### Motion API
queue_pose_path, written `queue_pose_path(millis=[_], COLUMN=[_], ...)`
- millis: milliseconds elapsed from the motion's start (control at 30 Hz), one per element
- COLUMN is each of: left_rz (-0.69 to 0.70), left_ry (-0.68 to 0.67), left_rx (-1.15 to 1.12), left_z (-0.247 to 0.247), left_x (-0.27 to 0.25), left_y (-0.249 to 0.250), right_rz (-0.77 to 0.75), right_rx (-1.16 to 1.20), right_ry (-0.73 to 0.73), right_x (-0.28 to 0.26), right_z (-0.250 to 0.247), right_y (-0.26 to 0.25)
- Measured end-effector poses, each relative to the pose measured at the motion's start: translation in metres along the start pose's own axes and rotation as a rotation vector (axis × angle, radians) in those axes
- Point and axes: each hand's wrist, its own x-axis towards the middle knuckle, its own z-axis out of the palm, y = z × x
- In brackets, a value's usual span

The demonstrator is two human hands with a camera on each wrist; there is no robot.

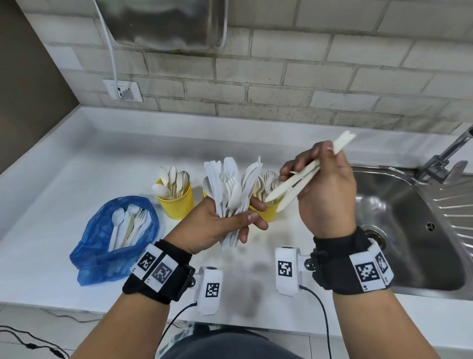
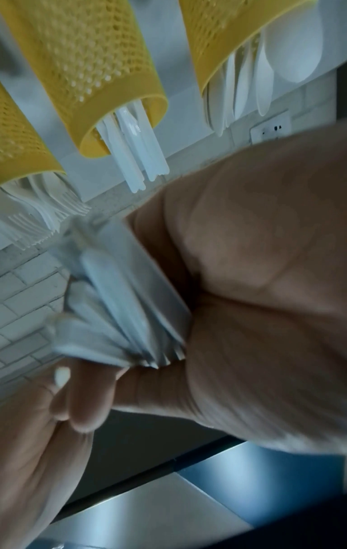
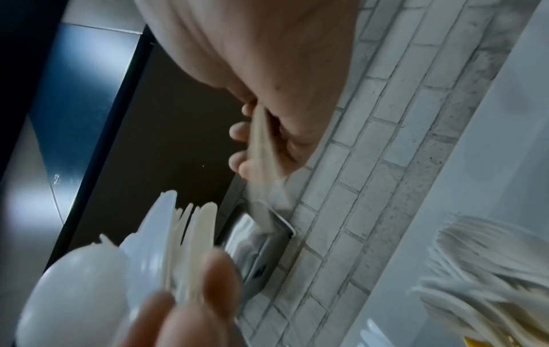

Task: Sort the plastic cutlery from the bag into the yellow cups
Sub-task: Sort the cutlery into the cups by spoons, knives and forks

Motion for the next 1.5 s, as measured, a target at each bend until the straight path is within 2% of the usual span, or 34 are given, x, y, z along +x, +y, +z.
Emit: queue_pose_path(millis=[100,200,267,367,467,633,867,1033,1267,1333,1500], left_rz=[0.025,0.035,0.033,0.03,0.018,0.002,-0.011,-0.004,-0.006,-0.002,-0.001], left_ry=[0.047,0.1,0.111,0.112,0.096,0.04,0.019,0.042,0.002,0.002,0.013], left_rx=[0.144,0.266,0.28,0.298,0.305,0.27,0.169,0.107,0.107,0.08,0.036], left_z=[0.0,-0.001,-0.002,-0.001,-0.002,-0.002,0.0,0.0,0.002,0.002,0.0], left_x=[0.002,0.004,0.005,0.004,0.003,0.0,-0.003,-0.005,-0.004,-0.005,-0.006], left_y=[0.002,0.004,0.006,0.008,0.01,0.014,0.021,0.022,0.021,0.019,0.011], right_rz=[-0.137,-0.217,-0.197,-0.097,-0.055,-0.028,0.027,0.07,0.102,0.112,0.099], right_rx=[-0.059,-0.321,-0.521,-0.621,-0.598,-0.533,-0.406,-0.218,-0.501,-0.437,-0.254], right_ry=[0.015,-0.105,-0.194,-0.322,-0.41,-0.463,-0.443,-0.344,-0.516,-0.464,-0.203], right_x=[0.004,0.001,-0.003,-0.008,-0.011,-0.007,-0.004,-0.004,-0.014,-0.014,-0.01], right_z=[-0.004,-0.007,-0.007,-0.006,-0.007,-0.013,-0.016,-0.016,-0.012,-0.008,-0.004], right_y=[-0.007,-0.011,-0.013,-0.012,-0.011,-0.01,-0.005,-0.004,-0.002,-0.001,-0.004])
